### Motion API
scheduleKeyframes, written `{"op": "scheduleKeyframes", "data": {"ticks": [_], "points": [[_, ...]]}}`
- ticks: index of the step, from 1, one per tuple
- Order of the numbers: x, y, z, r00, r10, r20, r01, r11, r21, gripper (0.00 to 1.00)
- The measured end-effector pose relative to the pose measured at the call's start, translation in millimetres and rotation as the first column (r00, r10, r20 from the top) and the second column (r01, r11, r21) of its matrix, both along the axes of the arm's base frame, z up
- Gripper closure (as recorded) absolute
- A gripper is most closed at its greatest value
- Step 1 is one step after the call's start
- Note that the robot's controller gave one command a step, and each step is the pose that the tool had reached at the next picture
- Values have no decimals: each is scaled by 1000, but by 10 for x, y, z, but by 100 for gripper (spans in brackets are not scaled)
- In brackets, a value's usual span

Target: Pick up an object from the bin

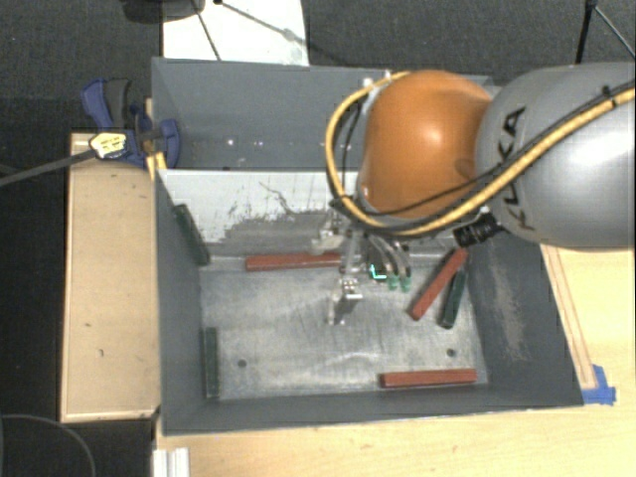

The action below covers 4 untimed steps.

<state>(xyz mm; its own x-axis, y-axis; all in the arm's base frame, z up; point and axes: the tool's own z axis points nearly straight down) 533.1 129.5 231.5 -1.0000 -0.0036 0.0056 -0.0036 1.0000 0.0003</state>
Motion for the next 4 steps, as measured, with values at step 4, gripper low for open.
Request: {"op": "scheduleKeyframes", "data": {"ticks": [4], "points": [[502, -236, -1199, 997, -77, 13, 77, 997, 2, 0]]}}
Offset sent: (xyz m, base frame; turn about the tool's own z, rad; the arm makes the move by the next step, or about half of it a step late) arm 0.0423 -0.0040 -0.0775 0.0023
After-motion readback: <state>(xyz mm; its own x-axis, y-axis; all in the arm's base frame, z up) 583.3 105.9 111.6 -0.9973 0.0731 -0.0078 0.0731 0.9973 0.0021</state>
